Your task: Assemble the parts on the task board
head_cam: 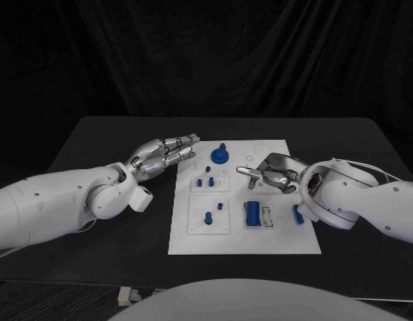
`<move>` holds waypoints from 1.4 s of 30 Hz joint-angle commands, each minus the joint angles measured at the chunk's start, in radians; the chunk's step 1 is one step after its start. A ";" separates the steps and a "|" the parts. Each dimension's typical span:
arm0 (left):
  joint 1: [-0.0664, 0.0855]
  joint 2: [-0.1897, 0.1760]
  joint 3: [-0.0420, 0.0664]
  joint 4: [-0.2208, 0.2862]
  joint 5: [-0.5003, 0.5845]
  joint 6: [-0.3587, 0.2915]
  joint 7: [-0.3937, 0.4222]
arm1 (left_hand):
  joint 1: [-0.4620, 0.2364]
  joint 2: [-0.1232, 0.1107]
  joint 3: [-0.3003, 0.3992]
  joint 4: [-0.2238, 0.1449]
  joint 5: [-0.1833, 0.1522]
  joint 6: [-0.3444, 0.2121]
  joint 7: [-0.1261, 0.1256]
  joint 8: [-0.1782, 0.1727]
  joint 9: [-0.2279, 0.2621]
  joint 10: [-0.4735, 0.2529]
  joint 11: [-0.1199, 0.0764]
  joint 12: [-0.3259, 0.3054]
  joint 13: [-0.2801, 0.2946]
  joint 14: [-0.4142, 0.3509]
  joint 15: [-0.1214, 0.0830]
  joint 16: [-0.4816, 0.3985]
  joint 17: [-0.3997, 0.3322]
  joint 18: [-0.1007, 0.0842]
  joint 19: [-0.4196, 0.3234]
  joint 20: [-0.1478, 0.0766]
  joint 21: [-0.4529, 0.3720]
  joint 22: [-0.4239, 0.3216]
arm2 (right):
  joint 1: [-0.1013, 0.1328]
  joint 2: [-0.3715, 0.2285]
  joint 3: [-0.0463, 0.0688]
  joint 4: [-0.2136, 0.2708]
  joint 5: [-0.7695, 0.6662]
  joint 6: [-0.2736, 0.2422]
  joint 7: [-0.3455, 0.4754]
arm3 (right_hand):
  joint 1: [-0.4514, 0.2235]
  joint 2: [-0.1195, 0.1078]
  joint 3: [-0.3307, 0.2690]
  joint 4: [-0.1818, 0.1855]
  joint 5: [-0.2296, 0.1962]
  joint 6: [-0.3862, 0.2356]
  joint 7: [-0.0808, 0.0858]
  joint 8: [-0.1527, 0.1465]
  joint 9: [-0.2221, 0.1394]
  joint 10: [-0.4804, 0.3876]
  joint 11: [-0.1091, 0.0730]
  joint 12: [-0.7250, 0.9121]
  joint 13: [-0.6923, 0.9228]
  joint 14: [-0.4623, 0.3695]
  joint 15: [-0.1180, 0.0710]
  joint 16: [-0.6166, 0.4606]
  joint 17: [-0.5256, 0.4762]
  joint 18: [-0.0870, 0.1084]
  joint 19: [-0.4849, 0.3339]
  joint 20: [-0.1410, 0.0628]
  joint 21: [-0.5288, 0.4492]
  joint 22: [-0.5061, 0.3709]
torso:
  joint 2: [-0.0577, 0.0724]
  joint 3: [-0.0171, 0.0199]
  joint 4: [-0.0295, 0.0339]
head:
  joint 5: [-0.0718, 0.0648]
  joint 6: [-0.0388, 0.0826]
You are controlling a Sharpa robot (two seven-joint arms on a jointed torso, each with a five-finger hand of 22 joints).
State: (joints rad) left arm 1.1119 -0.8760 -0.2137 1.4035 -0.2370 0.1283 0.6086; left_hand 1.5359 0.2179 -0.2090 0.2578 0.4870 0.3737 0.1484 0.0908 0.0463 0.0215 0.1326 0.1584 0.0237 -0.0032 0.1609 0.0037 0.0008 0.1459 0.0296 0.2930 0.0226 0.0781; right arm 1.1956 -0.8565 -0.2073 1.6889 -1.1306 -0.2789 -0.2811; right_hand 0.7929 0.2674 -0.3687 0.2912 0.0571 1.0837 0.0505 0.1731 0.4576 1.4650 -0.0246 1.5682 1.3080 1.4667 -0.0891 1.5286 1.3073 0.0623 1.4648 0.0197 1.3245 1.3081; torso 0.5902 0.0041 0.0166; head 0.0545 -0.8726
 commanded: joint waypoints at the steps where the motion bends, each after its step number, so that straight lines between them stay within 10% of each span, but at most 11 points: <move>1: -0.001 0.001 0.001 0.001 0.008 0.006 0.022 | 0.010 0.003 0.004 -0.002 0.006 0.008 0.021 0.006 0.001 0.000 0.008 0.005 0.002 0.003 0.000 -0.004 -0.001 -0.007 0.004 0.002 0.005 0.001 | -0.005 -0.001 0.001 0.002 0.020 0.038 -0.006 | -0.012 -0.001 -0.007 0.001 -0.006 0.008 0.000 -0.004 -0.003 0.106 -0.001 0.003 0.263 0.084 0.002 -0.003 0.159 -0.010 0.042 0.004 0.002 0.194 | 0.000 -0.0001 0.0001 | -0.003 0.000; 26: -0.001 0.002 0.001 -0.002 0.008 0.010 0.017 | 0.011 0.002 0.004 -0.003 0.007 0.009 0.023 0.007 0.001 0.001 0.010 0.007 0.002 0.003 -0.001 -0.004 -0.001 -0.008 0.004 0.002 0.005 0.000 | -0.032 0.013 0.001 -0.006 0.000 0.129 -0.053 | -0.018 0.013 -0.045 0.000 -0.006 0.057 -0.012 0.009 -0.012 0.106 -0.011 0.003 0.263 0.082 -0.005 -0.007 0.149 -0.007 0.037 -0.002 -0.010 0.191 | -0.001 -0.0001 0.0001 | 0.002 0.000; 42: -0.002 0.004 0.001 -0.003 0.008 0.014 0.012 | 0.013 0.002 0.005 -0.004 0.008 0.009 0.025 0.008 0.001 0.002 0.012 0.008 0.002 0.003 -0.001 -0.004 -0.001 -0.008 0.004 0.002 0.005 0.001 | -0.034 0.022 0.001 -0.020 -0.005 0.158 -0.065 | 0.004 0.024 -0.055 0.000 -0.005 -0.082 0.035 -0.086 -0.094 0.106 0.028 0.003 0.263 0.071 0.025 -0.022 0.115 0.007 0.005 0.020 -0.093 0.168 | -0.001 -0.0001 0.0002 | 0.000 0.000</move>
State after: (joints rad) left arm 1.1115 -0.8730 -0.2137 1.3982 -0.2370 0.1304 0.6075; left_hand 1.5395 0.2215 -0.2062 0.2550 0.4907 0.3771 0.1519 0.0947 0.0460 0.0248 0.1359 0.1624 0.0243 -0.0032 0.1609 0.0037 0.0017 0.1463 0.0296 0.2929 0.0226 0.0778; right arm 1.1660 -0.8330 -0.2042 1.6682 -1.1280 -0.1485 -0.3220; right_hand 0.7911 0.2887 -0.4263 0.2911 0.0572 1.0088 0.0840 0.0918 0.3677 1.4646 -0.0030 1.5682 1.3076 1.4658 -0.0721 1.5127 1.3073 0.0623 1.4653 0.0348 1.2351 1.3076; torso 0.5892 0.0040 0.0167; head 0.0547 -0.8726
